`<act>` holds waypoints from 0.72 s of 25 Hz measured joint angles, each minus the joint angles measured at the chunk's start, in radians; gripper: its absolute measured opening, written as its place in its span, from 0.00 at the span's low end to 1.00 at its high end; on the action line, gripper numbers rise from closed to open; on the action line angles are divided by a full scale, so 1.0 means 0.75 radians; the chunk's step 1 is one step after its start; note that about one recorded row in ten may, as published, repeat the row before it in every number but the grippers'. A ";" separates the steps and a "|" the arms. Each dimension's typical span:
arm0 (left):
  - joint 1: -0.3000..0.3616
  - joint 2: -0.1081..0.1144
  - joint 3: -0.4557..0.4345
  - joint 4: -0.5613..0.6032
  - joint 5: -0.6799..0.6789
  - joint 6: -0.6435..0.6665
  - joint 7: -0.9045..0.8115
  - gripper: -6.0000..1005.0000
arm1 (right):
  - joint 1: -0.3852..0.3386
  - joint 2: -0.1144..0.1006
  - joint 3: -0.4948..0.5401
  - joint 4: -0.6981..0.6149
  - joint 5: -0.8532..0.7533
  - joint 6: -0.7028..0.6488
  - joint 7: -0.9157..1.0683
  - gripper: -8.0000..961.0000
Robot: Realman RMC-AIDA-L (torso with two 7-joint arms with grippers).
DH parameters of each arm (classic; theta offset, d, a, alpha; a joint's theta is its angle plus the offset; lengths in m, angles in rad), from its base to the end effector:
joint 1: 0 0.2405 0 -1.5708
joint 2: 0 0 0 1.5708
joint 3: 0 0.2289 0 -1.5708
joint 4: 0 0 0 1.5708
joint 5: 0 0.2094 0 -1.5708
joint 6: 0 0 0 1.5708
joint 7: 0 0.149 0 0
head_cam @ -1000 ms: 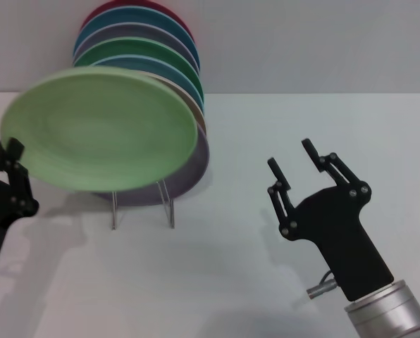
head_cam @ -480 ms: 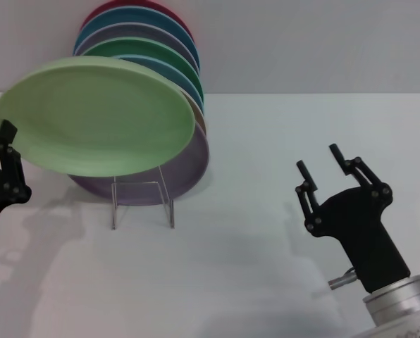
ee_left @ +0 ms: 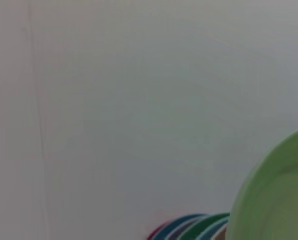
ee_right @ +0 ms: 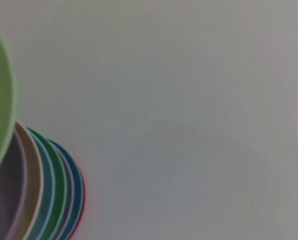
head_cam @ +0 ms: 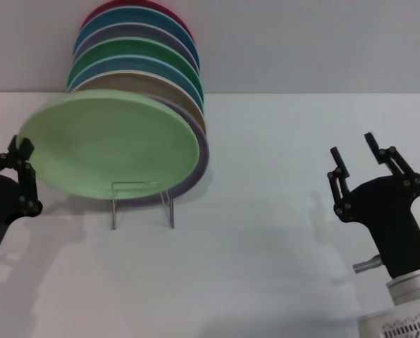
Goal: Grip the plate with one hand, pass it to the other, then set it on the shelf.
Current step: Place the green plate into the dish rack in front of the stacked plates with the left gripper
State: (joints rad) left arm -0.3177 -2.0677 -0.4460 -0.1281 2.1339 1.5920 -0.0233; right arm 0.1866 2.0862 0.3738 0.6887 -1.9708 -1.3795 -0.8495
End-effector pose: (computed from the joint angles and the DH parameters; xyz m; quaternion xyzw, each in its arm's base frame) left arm -0.2854 0.2613 0.0030 -0.7229 -0.0682 -0.3555 0.5885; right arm 0.2211 0.2419 -0.0601 -0.7079 -0.0004 0.2074 0.6752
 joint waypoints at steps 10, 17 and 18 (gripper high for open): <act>-0.018 -0.003 0.024 -0.015 0.000 -0.137 0.002 0.15 | 0.036 0.000 0.011 -0.025 0.014 -0.011 0.004 0.46; -0.034 -0.004 0.034 -0.019 0.000 -0.210 0.016 0.17 | 0.039 0.000 0.012 -0.028 0.014 -0.014 0.025 0.46; -0.035 -0.005 0.037 -0.020 0.000 -0.215 0.031 0.17 | 0.041 0.000 0.013 -0.029 0.014 -0.014 0.031 0.46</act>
State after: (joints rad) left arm -0.3438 -2.0715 -0.4181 -0.1429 2.1337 1.4308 -0.0002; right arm 0.2170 2.0862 0.3832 0.6668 -1.9602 -1.3898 -0.8264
